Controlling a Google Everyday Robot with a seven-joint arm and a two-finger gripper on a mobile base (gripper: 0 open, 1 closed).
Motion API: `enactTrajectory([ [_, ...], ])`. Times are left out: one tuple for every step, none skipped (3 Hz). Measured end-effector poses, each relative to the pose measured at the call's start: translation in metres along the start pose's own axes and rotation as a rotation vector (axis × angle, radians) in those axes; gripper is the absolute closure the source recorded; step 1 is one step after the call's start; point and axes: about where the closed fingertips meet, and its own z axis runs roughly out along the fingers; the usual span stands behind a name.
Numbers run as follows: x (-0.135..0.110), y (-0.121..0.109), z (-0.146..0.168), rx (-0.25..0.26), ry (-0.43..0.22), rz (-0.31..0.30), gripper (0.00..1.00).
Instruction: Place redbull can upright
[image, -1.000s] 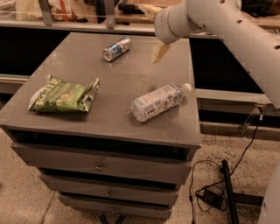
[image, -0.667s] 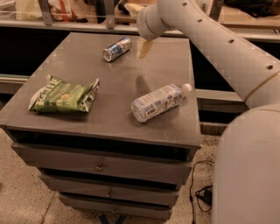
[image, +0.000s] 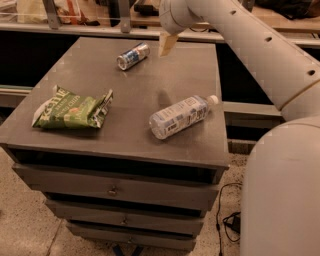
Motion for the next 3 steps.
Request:
enactTrajectory([
  [0.002, 0.008, 0.005, -0.054, 0.033, 0.007, 0.00],
  [0.010, 0.021, 0.010, -0.103, 0.081, 0.016, 0.00],
  [0.011, 0.030, 0.018, -0.125, 0.064, 0.018, 0.00],
])
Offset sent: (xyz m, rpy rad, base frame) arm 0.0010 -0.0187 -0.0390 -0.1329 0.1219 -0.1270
